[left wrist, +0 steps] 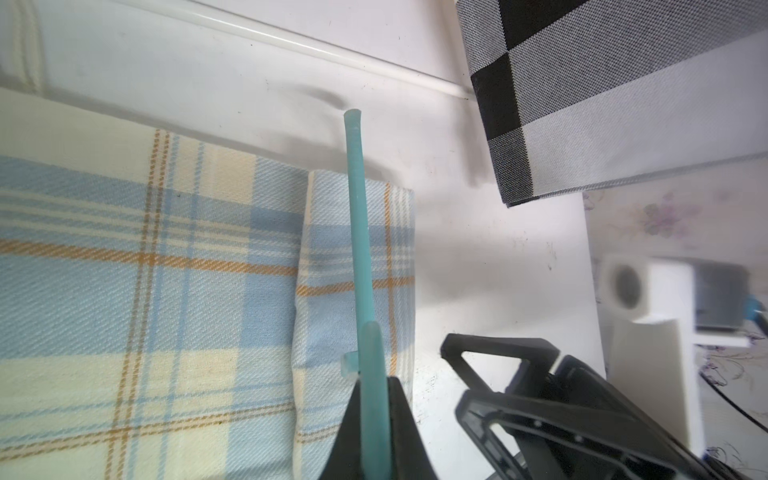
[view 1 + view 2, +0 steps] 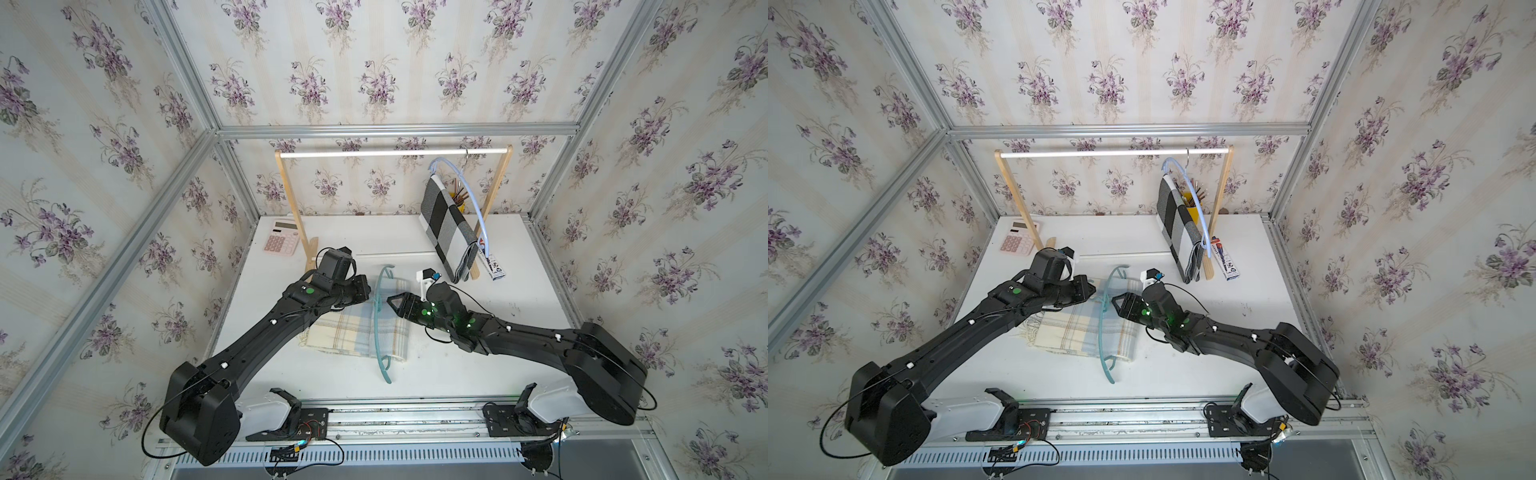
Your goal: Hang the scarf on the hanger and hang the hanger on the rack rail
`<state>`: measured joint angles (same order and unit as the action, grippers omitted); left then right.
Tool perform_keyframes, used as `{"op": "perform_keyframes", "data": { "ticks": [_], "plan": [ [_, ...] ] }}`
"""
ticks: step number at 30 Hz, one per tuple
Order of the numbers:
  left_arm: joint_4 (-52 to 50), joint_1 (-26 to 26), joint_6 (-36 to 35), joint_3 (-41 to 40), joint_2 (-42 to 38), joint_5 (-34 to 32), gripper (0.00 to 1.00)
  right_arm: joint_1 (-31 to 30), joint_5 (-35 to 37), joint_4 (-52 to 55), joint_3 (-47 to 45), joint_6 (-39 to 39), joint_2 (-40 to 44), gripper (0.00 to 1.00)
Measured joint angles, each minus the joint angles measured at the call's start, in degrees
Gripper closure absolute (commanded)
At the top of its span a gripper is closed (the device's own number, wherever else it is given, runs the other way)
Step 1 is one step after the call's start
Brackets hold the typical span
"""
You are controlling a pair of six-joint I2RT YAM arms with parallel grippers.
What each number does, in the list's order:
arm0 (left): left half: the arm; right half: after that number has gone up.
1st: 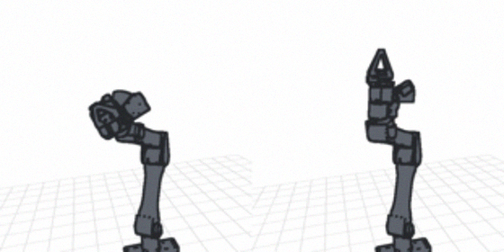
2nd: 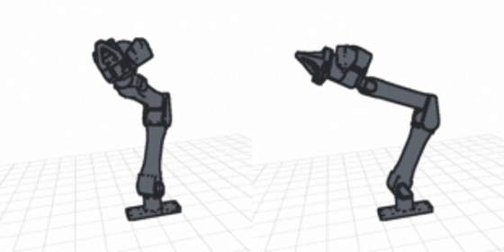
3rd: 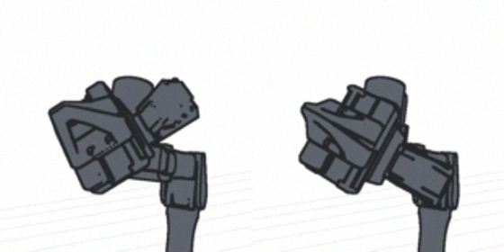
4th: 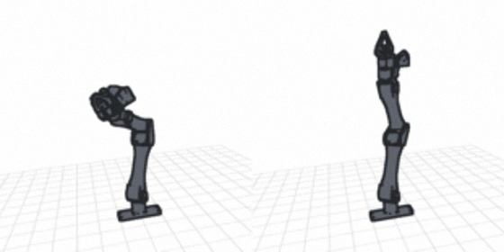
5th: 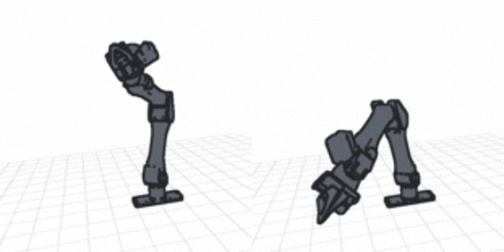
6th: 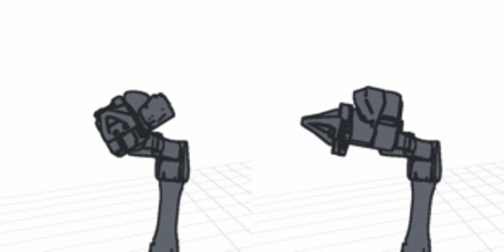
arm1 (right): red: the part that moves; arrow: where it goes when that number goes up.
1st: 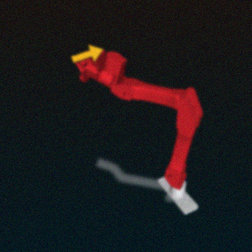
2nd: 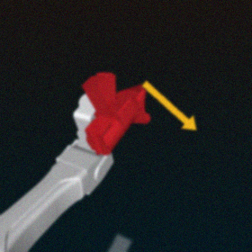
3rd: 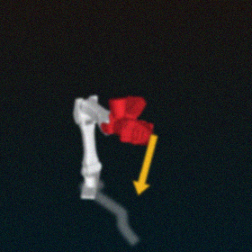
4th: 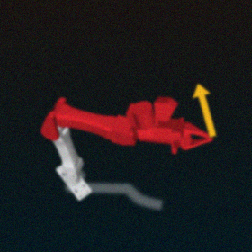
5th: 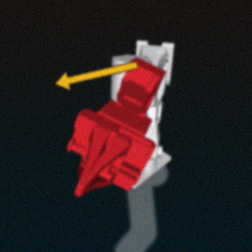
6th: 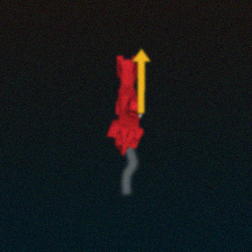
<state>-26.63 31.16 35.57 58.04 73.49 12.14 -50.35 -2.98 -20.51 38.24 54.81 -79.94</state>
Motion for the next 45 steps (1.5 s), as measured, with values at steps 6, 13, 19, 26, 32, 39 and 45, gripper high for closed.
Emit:
{"op": "perform_keyframes", "data": {
  "ticks": [6, 13, 19, 26, 32, 39, 45],
  "plan": [
    [-6.1, 6.5, -1.0, 7.7, 4.2, -9.4, 1.00, -3.2, 9.7, 8.9, -5.4, -7.8, 12.5, 0.36],
    [-13.5, 13.4, 2.3, 16.5, 13.5, -21.6, 1.00, -14.8, 23.5, 16.2, -12.0, -13.8, 23.2, 0.36],
    [-20.4, 17.9, 8.8, 26.3, 21.6, -29.3, 1.00, -22.9, 32.2, 15.0, -12.3, -15.7, 21.6, 0.36],
    [-26.9, 19.7, 17.6, 34.3, 29.3, -33.1, 1.00, -28.2, 40.1, 9.0, -9.3, -15.8, 11.9, 0.36],
    [-31.6, 19.9, 22.7, 41.3, 34.6, -34.5, 1.00, -28.3, 44.6, 8.0, -4.3, -14.7, 3.4, 0.38],
    [-34.7, 20.2, 24.5, 45.1, 37.1, -34.9, 1.00, -24.9, 45.4, 10.6, 1.7, -14.5, -4.9, 0.42],
    [-35.5, 20.2, 24.7, 45.4, 37.2, -35.0, 1.00, -22.6, 45.3, 12.4, 3.1, -15.0, -8.2, 0.50]
  ]
}}
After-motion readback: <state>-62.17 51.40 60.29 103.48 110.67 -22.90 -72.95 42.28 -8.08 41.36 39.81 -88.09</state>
